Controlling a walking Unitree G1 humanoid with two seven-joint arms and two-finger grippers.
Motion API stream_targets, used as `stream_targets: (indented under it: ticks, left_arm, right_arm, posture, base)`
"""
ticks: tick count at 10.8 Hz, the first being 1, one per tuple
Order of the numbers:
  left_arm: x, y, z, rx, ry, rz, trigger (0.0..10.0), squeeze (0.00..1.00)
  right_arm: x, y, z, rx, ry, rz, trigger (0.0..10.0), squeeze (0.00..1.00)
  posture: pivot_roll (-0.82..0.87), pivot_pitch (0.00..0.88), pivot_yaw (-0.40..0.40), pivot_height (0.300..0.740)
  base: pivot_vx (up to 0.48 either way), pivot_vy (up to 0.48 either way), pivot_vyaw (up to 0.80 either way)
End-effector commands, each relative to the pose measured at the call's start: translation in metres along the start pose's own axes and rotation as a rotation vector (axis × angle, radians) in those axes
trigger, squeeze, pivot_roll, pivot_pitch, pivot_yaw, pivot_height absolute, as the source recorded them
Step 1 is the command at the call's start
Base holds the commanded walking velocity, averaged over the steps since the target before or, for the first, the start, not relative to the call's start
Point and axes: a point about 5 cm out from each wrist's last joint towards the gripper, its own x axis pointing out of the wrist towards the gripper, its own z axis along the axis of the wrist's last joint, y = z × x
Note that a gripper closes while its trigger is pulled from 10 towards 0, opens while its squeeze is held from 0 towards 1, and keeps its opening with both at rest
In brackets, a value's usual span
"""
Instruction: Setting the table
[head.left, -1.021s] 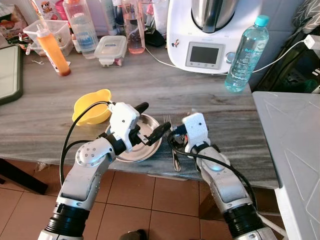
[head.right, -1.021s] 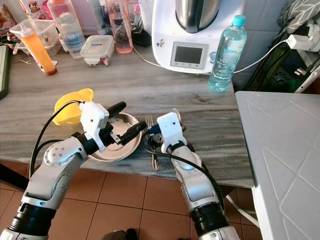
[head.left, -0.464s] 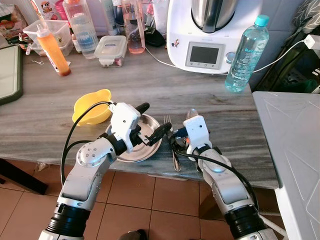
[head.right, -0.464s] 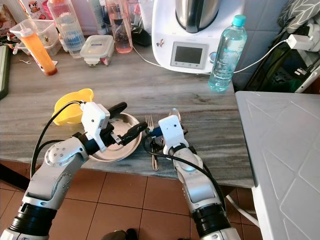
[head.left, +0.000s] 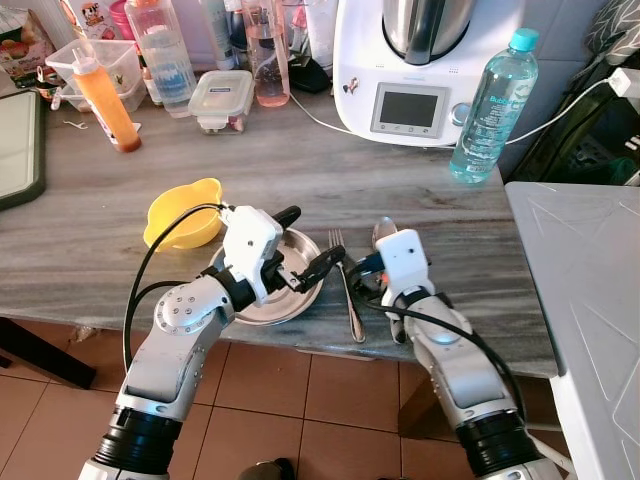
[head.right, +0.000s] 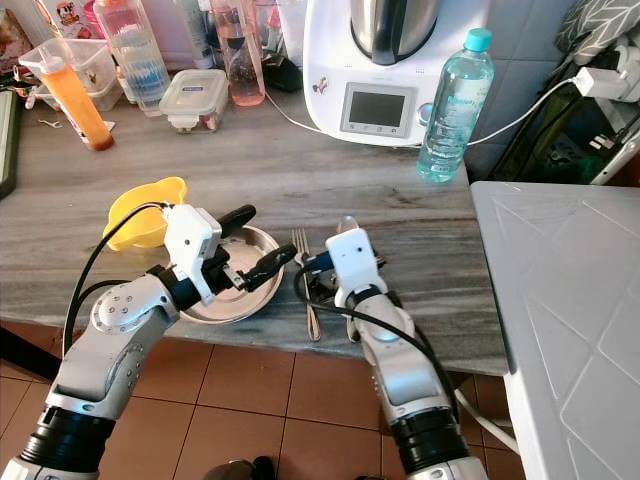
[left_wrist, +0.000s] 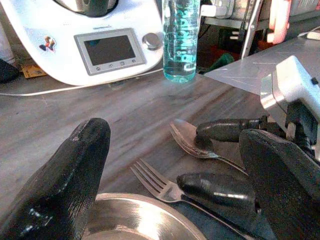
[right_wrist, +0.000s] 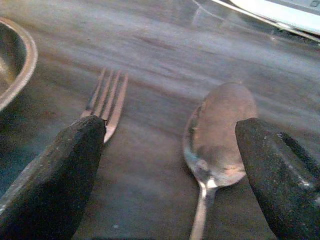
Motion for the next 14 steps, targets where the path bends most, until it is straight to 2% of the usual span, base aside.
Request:
stream_targets:
  ticks: [1,9,14]
  left_arm:
    - [0.000,-0.001,0.001,0.008,0.003,-0.002,10.0,0.00]
    - [-0.001,-0.002,0.001,0.007,0.003,-0.003,10.0,0.00]
    - [0.000,-0.002,0.001,0.005,0.004,-0.006,10.0,0.00]
  right_arm:
    - [-0.002,-0.002,0.000,0.014,0.001,-0.012,10.0,0.45]
    - [0.005,0.025,0.013,0.016,-0.049,0.107,10.0,0.45]
    - [0.010,0.022,0.009,0.002,-0.025,0.108,10.0,0.45]
  posture:
    - [0.16,0.156,0.050,0.740]
    - [0.17,0.161,0.051,0.740]
    - [0.17,0.158,0.051,0.740]
  base:
    - [0.000,0.000,0.00]
    - [0.000,0.000,0.00]
    - [0.000,0.000,0.00]
